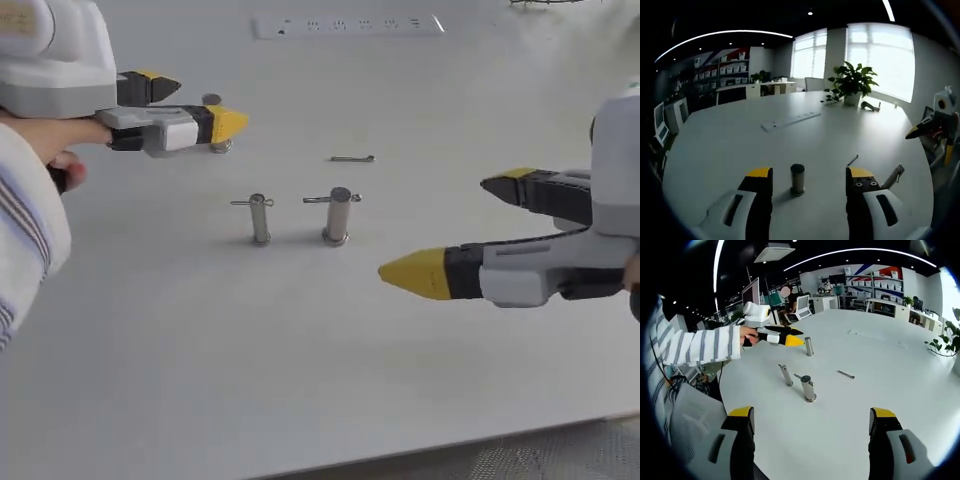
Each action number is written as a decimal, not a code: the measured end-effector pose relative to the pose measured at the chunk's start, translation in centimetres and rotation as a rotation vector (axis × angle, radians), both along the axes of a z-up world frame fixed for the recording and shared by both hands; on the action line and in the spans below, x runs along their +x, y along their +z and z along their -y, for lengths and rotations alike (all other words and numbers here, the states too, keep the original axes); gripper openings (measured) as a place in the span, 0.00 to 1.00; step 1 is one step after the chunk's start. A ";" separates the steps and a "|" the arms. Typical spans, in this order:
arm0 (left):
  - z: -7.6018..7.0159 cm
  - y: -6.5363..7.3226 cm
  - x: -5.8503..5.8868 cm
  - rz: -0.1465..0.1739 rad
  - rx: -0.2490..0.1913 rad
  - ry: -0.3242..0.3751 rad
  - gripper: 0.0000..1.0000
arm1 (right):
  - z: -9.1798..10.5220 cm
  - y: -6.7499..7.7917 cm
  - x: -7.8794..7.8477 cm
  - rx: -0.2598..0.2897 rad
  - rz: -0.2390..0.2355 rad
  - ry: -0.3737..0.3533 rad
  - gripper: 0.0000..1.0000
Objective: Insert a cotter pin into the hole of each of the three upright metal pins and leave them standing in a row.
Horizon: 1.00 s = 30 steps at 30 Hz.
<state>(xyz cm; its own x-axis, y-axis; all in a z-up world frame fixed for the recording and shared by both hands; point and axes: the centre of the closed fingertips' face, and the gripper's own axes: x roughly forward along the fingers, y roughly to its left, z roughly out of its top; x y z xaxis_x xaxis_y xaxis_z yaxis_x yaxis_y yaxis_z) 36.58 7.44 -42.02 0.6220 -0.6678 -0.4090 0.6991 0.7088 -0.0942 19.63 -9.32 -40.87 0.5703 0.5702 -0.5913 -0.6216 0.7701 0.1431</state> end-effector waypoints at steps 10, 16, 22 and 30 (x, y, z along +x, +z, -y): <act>0.7 -2.7 1.3 -0.037 0.026 0.019 0.42 | 0.3 0.1 0.1 0.011 -0.010 -0.015 0.94; 0.8 -3.7 2.2 -0.044 0.042 0.047 0.25 | 0.4 -0.1 -0.2 0.010 -0.020 -0.009 0.92; 0.8 -3.8 2.9 -0.053 0.018 0.064 0.17 | 0.2 0.1 -0.3 0.013 -0.012 0.001 0.90; 0.6 -4.0 2.9 -0.051 0.033 0.070 0.11 | 0.1 0.0 -0.5 0.012 -0.015 0.006 0.89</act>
<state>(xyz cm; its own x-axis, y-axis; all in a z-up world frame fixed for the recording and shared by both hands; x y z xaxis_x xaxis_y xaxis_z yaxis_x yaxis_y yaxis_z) 39.51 6.85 -46.01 0.6446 -0.6087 -0.4625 0.6424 0.7593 -0.1039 19.15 -9.41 -40.90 0.5582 0.5809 -0.5924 -0.6240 0.7645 0.1616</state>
